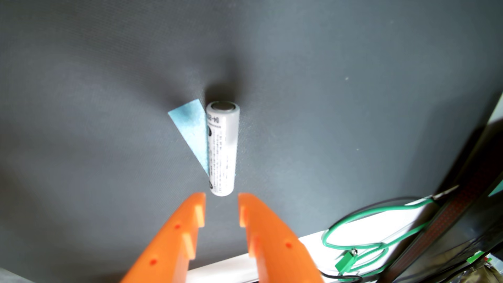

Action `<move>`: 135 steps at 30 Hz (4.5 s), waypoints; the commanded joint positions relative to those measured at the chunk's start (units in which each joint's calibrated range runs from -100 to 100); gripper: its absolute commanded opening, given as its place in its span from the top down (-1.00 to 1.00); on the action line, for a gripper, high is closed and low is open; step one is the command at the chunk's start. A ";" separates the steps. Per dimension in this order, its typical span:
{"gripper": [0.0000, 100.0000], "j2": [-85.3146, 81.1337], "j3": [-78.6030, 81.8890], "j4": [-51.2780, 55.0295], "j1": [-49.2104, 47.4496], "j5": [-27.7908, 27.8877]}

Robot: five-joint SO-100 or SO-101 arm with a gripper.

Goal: Insert Battery

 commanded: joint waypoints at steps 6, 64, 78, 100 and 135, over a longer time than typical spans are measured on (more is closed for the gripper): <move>0.67 0.00 -1.68 -0.44 0.24 0.15; 0.83 15.42 -2.85 -6.20 3.78 0.25; 0.97 15.26 -2.58 -6.29 3.07 1.85; 0.97 15.01 -16.81 3.28 -16.52 -0.47; 0.97 4.75 -18.43 11.49 -35.18 -6.03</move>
